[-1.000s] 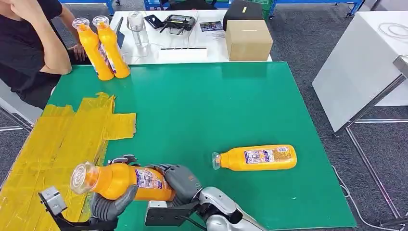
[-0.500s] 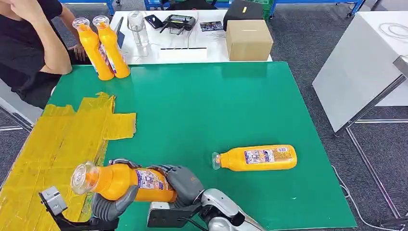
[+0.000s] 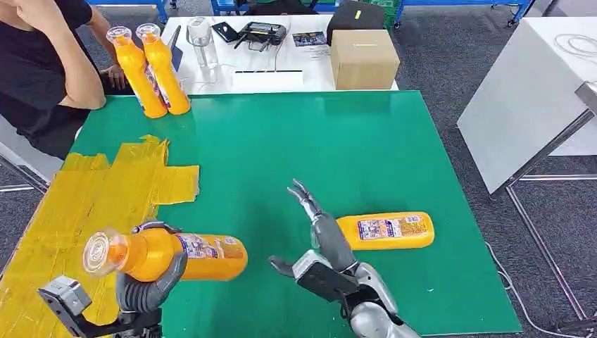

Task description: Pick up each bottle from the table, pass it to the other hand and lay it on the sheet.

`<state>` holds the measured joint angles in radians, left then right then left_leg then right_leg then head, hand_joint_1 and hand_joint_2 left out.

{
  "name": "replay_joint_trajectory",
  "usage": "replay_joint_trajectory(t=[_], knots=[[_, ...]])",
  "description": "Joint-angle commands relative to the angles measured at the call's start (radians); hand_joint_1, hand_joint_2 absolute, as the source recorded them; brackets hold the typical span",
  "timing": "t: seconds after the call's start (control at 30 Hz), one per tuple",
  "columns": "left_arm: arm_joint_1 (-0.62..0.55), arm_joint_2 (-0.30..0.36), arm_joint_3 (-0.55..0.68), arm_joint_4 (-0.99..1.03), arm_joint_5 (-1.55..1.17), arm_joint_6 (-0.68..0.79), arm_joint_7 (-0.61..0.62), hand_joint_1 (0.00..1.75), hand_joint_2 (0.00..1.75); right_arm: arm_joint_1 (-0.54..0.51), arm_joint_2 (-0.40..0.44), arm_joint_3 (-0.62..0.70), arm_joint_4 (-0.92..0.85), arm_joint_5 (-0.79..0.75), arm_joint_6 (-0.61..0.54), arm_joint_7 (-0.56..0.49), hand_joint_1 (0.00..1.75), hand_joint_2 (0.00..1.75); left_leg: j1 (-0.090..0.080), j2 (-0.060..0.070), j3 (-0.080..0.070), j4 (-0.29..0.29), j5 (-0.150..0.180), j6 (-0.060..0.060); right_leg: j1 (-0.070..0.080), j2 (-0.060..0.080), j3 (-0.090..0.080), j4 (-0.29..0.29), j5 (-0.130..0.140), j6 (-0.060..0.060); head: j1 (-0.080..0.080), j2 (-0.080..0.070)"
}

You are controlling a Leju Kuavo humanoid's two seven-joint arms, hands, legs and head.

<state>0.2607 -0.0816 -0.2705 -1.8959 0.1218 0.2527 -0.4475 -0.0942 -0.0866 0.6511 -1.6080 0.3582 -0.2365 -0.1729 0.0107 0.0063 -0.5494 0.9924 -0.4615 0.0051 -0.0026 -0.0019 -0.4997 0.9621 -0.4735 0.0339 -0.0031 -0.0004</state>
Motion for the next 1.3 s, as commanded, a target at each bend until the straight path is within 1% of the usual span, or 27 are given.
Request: replay_joint_trajectory(t=[0.03, 0.13, 0.17, 0.23, 0.27, 0.3, 0.33, 0.37, 0.4, 0.57, 0.63, 0.7, 0.73, 0.77, 0.8, 0.83, 0.87, 0.9, 0.93, 0.97, 1.03, 1.1, 1.13, 1.2, 1.3], knots=[[-0.108, 0.052, 0.052, -0.023, -0.401, 0.212, -0.046, 1.75, 1.75, 0.129, -0.067, -0.168, -0.24, -0.007, -0.011, -0.074, 0.0, 0.0, 0.0, -0.006, 0.0, 0.001, 0.0, 0.0, 0.0, -0.006, 0.001, 0.0, -0.002, 0.0, 0.0, 0.0], [-0.07, 0.036, 0.046, -0.054, -0.516, 0.238, -0.027, 1.75, 1.75, 0.194, -0.061, -0.187, -0.29, 0.02, -0.014, -0.095, 0.0, 0.0, 0.0, -0.005, 0.001, 0.0, -0.001, 0.001, 0.0, -0.004, 0.003, 0.0, -0.002, 0.0, 0.0, 0.0], [-0.058, 0.03, 0.043, -0.056, -0.586, 0.263, -0.023, 1.75, 1.75, 0.212, -0.056, -0.19, -0.301, 0.029, -0.014, -0.103, 0.0, 1.75, 0.0, -0.003, 0.0, 0.0, 0.0, 0.0, 0.0, -0.003, 0.001, 0.0, -0.001, 0.0, 0.0, 0.0], [-0.047, 0.023, 0.04, -0.049, -0.753, 0.317, -0.007, 1.75, 1.75, 0.234, -0.054, -0.187, -0.316, 0.044, -0.014, -0.107, 0.0, 1.75, 0.0, -0.003, 0.001, -0.001, -0.001, 0.0, 0.0, -0.002, 0.002, -0.001, -0.001, 0.0, 0.0, 0.0], [-0.049, 0.014, 0.037, -0.032, -0.934, 0.361, 0.031, 1.75, 1.75, 0.244, -0.056, -0.185, -0.325, 0.056, -0.011, -0.109, 0.0, 1.75, 0.0, -0.002, 0.001, 0.0, -0.001, 0.001, 0.001, -0.002, 0.002, -0.001, -0.002, 0.0, 0.0, 0.0], [-0.053, 0.017, 0.033, -0.022, -1.01, 0.378, 0.057, 1.75, 1.75, 0.247, -0.057, -0.185, -0.328, 0.06, -0.008, -0.108, 0.0, 1.75, 0.0, -0.002, 0.0, 0.0, -0.001, 0.0, 0.001, -0.002, 0.001, -0.001, -0.001, 0.0, 0.0, 0.0], [-0.067, 0.03, 0.033, 0.026, -1.238, 0.389, 0.149, 1.75, 1.75, 0.251, -0.064, -0.185, -0.333, 0.06, 0.002, -0.105, 0.0, 1.75, -0.001, -0.003, -0.001, -0.001, 0.0, 0.0, 0.0, -0.002, 0.001, 0.0, -0.001, 0.0, 0.0, 0.0], [-0.076, 0.042, 0.029, 0.051, -1.317, 0.386, 0.186, 1.75, 1.75, 0.25, -0.068, -0.186, -0.333, 0.062, 0.007, -0.104, 0.0, 1.75, 0.0, -0.003, 0.0, -0.001, 0.0, 0.001, 0.0, -0.002, 0.001, -0.001, -0.001, 0.0, 0.0, 0.0], [-0.09, 0.06, 0.011, 0.083, -1.319, 0.409, 0.204, 1.75, 1.75, 0.248, -0.068, -0.192, -0.332, 0.06, 0.012, -0.103, 0.0, 1.75, -0.001, -0.004, 0.001, -0.001, 0.0, 0.001, 0.0, -0.003, 0.002, -0.001, -0.001, 0.0, 0.0, 0.0], [-0.093, 0.062, 0.011, 0.09, -1.318, 0.413, 0.206, 1.75, 1.75, 0.246, -0.068, -0.194, -0.331, 0.06, 0.014, -0.103, 0.0, 1.75, 0.0, -0.001, 0.0, -0.001, 0.0, 0.0, 0.0, -0.001, 0.0, -0.001, 0.0, 0.0, 0.0, 0.0], [-0.099, 0.076, 0.026, 0.117, -1.445, 0.386, 0.259, 1.75, 1.75, 0.241, -0.068, -0.195, -0.327, 0.055, 0.021, -0.105, 0.0, 1.75, 0.0, -0.001, 0.001, -0.002, 0.0, 0.0, 0.0, -0.001, 0.001, -0.002, 0.0, -0.001, 0.0, 0.0], [-0.131, 0.128, 0.014, 0.233, -1.624, 0.377, 0.367, 1.75, 1.75, 0.224, -0.073, -0.194, -0.317, 0.043, 0.044, -0.107, 0.0, 1.75, 0.0, -0.002, 0.002, -0.002, 0.0, 0.0, 0.0, -0.001, 0.002, -0.002, 0.0, -0.001, 0.0, 0.0], [-0.152, 0.186, 0.023, 0.287, -1.693, 0.36, 0.422, 1.75, 1.75, 0.217, -0.073, -0.194, -0.312, 0.039, 0.052, -0.109, 0.0, 1.75, 0.0, -0.003, 0.003, -0.003, 0.001, 0.0, 0.0, -0.002, 0.003, -0.003, 0.0, -0.001, 0.0, 0.0], [-0.169, 0.229, -0.003, 0.34, -1.693, 0.376, 0.461, 1.75, 1.75, 0.208, -0.072, -0.195, -0.307, 0.037, 0.057, -0.109, 0.0, 1.75, -0.001, -0.002, 0.004, -0.004, 0.001, 0.0, 0.0, -0.001, 0.003, -0.003, 0.0, 0.0, 0.0, 0.0], [-0.187, 0.264, -0.046, 0.391, -1.693, 0.348, 0.518, 1.75, 1.75, 0.204, -0.07, -0.196, -0.304, 0.036, 0.061, -0.108, 0.0, 1.75, -0.001, -0.001, 0.005, -0.005, 0.001, 0.0, 0.0, -0.001, 0.004, -0.004, 0.001, -0.001, 0.0, 0.0], [-0.226, 0.354, -0.118, 0.419, -1.693, 0.304, 0.627, 1.75, 1.75, 0.201, -0.069, -0.196, -0.303, 0.038, 0.065, -0.106, 0.0, 1.75, -0.001, -0.001, 0.005, -0.005, 0.002, -0.001, 0.0, -0.001, 0.004, -0.004, 0.001, -0.001, 0.0, 0.0], [-0.237, 0.353, -0.174, 0.463, -1.693, 0.309, 0.677, 1.75, 1.75, 0.198, -0.07, -0.196, -0.303, 0.037, 0.068, -0.105, 0.0, 1.75, -0.001, -0.002, 0.004, -0.005, 0.002, -0.001, 0.0, -0.002, 0.003, -0.003, 0.001, -0.001, 0.0, 0.0], [-0.249, 0.34, -0.145, 0.535, -1.693, 0.264, 0.668, 1.75, 1.75, 0.194, -0.068, -0.201, -0.302, 0.037, 0.074, -0.102, 0.0, 1.75, -0.001, -0.002, 0.003, -0.004, 0.001, 0.0, 0.0, -0.002, 0.003, -0.002, 0.0, -0.001, 0.0, 0.0], [-0.244, 0.303, -0.096, 0.572, -1.693, 0.248, 0.639, 1.75, 1.75, 0.193, -0.069, -0.202, -0.303, 0.032, 0.081, -0.102, 0.0, 1.75, 0.0, -0.002, 0.003, -0.004, 0.002, 0.0, 0.0, -0.001, 0.003, -0.003, 0.001, -0.001, 0.0, 0.0], [-0.259, 0.31, -0.072, 0.61, -1.693, 0.208, 0.631, 1.75, 1.75, 0.19, -0.068, -0.203, -0.301, 0.034, 0.084, -0.101, 0.0, 1.75, 0.0, -0.001, 0.005, -0.005, 0.002, 0.0, 0.0, -0.001, 0.003, -0.003, 0.001, -0.001, 0.0, 0.0], [-0.274, 0.275, 0.014, 0.686, -1.693, 0.208, 0.565, 1.75, 1.75, 0.184, -0.066, -0.203, -0.298, 0.037, 0.089, -0.099, 0.0, 1.75, 0.0, 0.0, 0.003, -0.004, 0.001, 0.0, 0.0, 0.0, 0.002, -0.002, 0.001, -0.001, -0.002, 0.0], [-0.276, 0.273, 0.023, 0.693, -1.693, 0.213, 0.556, 1.75, 1.75, 0.184, -0.066, -0.203, -0.297, 0.037, 0.089, -0.099, 0.0, 1.75, 0.0, 0.0, 0.002, -0.002, 0.001, 0.0, 0.001, 0.0, 0.001, -0.001, 0.0, 0.0, 0.0, 0.0], [-0.283, 0.287, 0.016, 0.708, -1.693, 0.171, 0.582, 1.75, 1.75, 0.18, -0.066, -0.2, -0.294, 0.039, 0.091, -0.098, 0.0, 1.75, 0.001, -0.001, 0.003, -0.003, 0.001, 0.0, 0.001, 0.0, 0.003, -0.002, 0.001, 0.0, 0.0, 0.0], [-0.295, 0.297, 0.041, 0.753, -1.693, 0.144, 0.578, 1.75, 1.75, 0.172, -0.065, -0.197, -0.288, 0.04, 0.092, -0.096, 0.0, 1.75, 0.001, 0.001, 0.002, -0.002, 0.001, 0.0, 0.001, 0.002, 0.002, -0.001, 0.001, 0.0, 0.0, 0.0], [-0.304, 0.296, 0.065, 0.79, -1.693, 0.154, 0.573, 1.75, 1.75, 0.167, -0.064, -0.195, -0.282, 0.041, 0.093, -0.094, 0.0, 1.75, 0.0, 0.001, 0.001, -0.002, 0.001, -0.001, 0.0, 0.001, 0.001, 0.0, 0.0, -0.001, 0.0, 0.0]])
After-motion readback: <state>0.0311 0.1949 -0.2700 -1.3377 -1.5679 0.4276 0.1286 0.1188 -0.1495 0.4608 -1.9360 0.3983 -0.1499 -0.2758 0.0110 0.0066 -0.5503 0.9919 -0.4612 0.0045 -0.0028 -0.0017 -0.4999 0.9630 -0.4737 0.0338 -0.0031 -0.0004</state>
